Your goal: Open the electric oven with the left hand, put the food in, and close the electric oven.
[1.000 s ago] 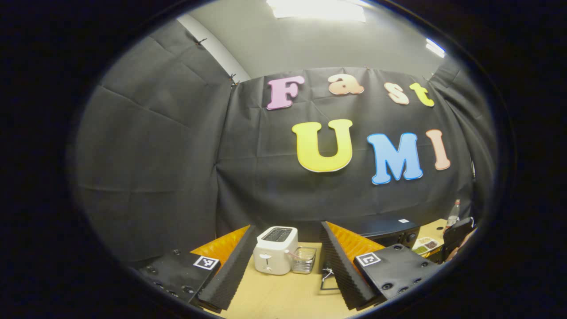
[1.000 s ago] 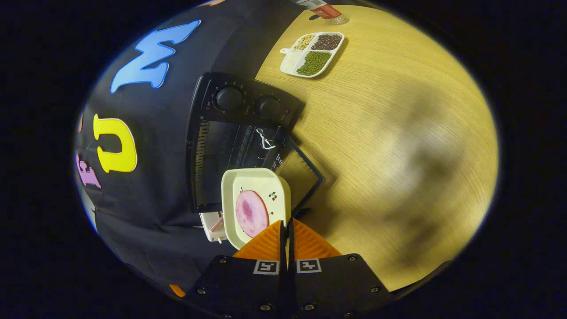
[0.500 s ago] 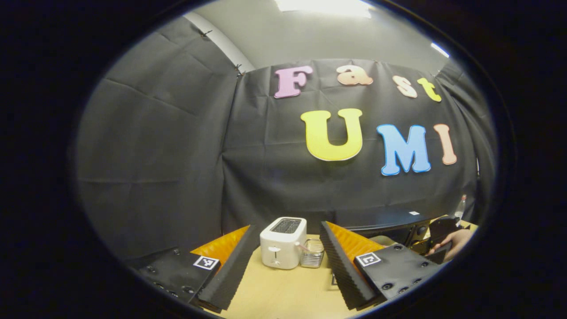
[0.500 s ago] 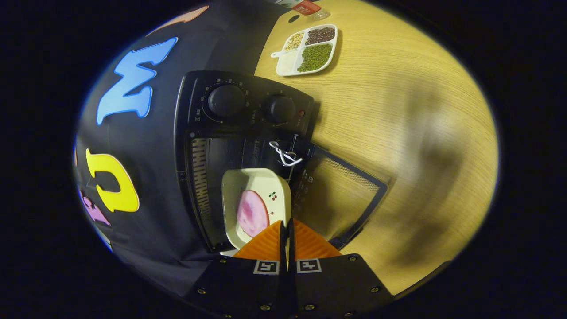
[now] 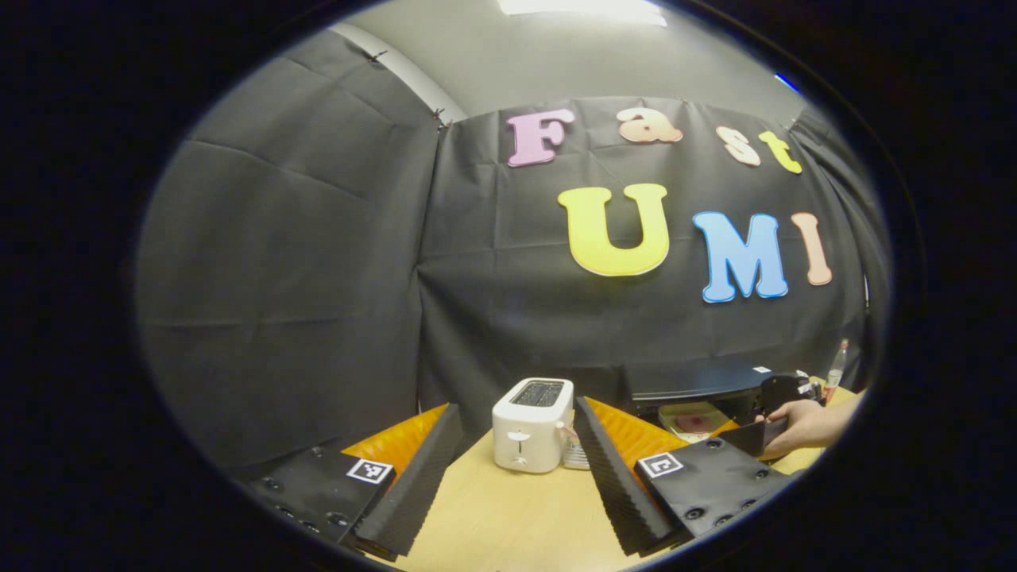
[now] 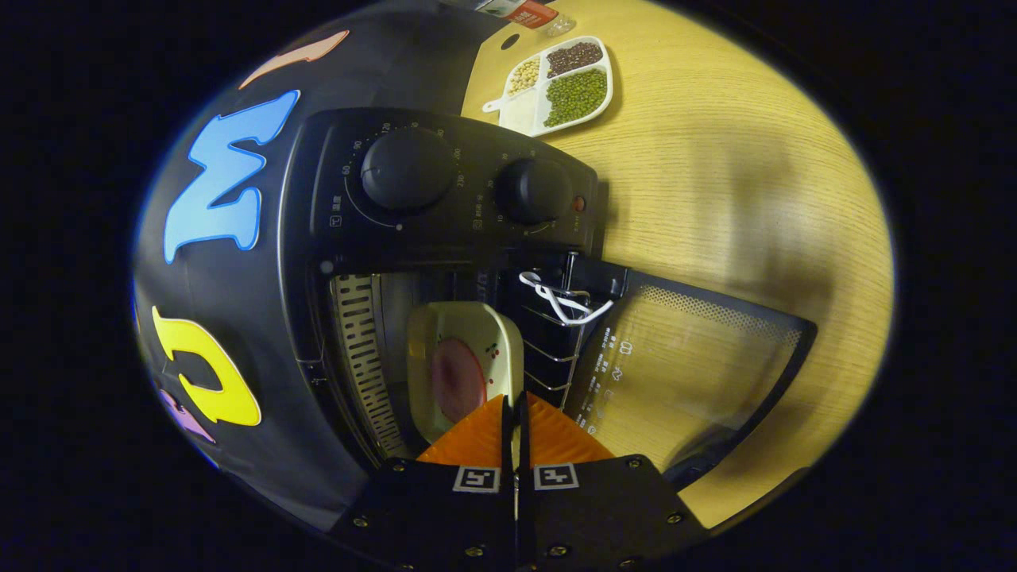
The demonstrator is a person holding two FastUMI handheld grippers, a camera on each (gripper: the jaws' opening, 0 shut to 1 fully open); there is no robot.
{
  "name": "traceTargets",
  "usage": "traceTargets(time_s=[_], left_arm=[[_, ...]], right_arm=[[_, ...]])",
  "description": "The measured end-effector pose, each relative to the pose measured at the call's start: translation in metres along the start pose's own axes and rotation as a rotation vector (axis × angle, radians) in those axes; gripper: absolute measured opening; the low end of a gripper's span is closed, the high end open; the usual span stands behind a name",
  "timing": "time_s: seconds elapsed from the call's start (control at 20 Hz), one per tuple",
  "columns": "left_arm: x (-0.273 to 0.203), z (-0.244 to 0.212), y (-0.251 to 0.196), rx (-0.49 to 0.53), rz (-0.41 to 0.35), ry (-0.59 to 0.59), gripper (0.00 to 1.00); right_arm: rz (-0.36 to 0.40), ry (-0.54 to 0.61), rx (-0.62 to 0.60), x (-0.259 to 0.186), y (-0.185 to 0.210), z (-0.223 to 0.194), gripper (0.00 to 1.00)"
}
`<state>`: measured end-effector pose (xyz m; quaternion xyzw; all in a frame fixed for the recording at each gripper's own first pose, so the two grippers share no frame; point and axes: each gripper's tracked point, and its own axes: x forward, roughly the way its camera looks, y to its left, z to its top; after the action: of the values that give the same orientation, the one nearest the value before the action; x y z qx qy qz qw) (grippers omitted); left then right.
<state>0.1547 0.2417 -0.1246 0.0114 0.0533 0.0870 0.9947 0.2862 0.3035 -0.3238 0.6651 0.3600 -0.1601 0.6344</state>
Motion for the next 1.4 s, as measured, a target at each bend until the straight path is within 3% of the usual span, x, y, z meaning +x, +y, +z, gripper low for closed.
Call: traceTargets(time_s=[0.1,0.3,0.4,0.55,0.9,0.95,1.15,1.2,1.4], left_arm=[[-0.001,-0.001,0.002,-0.005,0.007,0.001,1.0],[0.001,-0.013,-0.004,-0.031,0.0,0.025,1.0],[0.003,-0.013,-0.015,-0.048,-0.021,0.026,1.0],[0.004,-0.01,-0.033,-0.034,-0.058,0.016,0.96],[0.001,-0.017,-0.093,-0.024,-0.171,0.033,1.0],[0.0,-0.018,-0.101,-0.023,-0.185,0.037,0.96],[-0.009,-0.029,-0.134,-0.025,-0.241,0.065,1.0],[-0.011,-0.034,-0.142,-0.028,-0.253,0.073,0.96],[-0.021,-0.056,-0.17,-0.019,-0.298,0.115,0.97]], right_arm=[[0.018,-0.008,-0.009,0.002,0.004,-0.001,0.02],[0.101,0.033,-0.029,-0.011,0.017,-0.008,0.13],[0.149,0.068,-0.056,-0.024,0.024,-0.012,0.33],[0.185,0.099,-0.156,-0.052,0.022,-0.016,0.97],[0.282,0.148,-0.535,-0.125,0.013,-0.017,0.97],[0.293,0.139,-0.598,-0.136,0.011,-0.013,0.97],[0.344,0.09,-0.833,-0.175,0.009,0.002,0.97],[0.353,0.074,-0.888,-0.185,0.007,0.007,0.97],[0.377,-0.02,-1.091,-0.223,0.003,0.03,0.97]])
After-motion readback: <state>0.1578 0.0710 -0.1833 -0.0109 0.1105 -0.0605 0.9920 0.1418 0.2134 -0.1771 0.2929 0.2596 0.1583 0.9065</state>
